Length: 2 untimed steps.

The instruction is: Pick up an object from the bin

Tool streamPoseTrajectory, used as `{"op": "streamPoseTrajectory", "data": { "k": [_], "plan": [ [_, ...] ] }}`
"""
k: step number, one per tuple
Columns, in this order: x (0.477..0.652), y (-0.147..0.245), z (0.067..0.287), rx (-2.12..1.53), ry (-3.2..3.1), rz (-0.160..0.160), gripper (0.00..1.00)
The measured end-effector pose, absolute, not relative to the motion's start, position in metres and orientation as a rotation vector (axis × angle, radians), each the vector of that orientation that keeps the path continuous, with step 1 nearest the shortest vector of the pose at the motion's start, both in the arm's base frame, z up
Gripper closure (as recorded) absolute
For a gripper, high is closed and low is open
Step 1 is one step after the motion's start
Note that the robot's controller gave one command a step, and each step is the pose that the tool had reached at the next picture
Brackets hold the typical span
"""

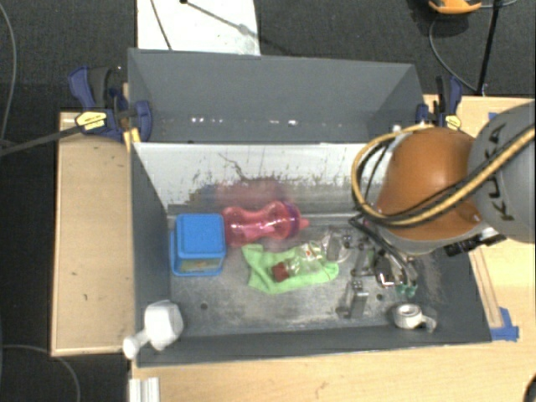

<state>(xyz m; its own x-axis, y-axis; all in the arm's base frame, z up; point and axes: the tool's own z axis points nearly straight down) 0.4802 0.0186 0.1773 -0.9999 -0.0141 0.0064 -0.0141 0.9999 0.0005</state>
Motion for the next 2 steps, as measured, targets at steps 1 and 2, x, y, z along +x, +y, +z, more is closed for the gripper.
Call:
{"op": "streamPoseTrajectory", "data": {
  "k": [1,2],
  "plan": [
    [0.482,0.019,0.182,0.020,-3.144,-0.001,0.00],
    [0.499,0.042,0.119,0.155,-3.144,-0.001,0.00]
  ]
}}
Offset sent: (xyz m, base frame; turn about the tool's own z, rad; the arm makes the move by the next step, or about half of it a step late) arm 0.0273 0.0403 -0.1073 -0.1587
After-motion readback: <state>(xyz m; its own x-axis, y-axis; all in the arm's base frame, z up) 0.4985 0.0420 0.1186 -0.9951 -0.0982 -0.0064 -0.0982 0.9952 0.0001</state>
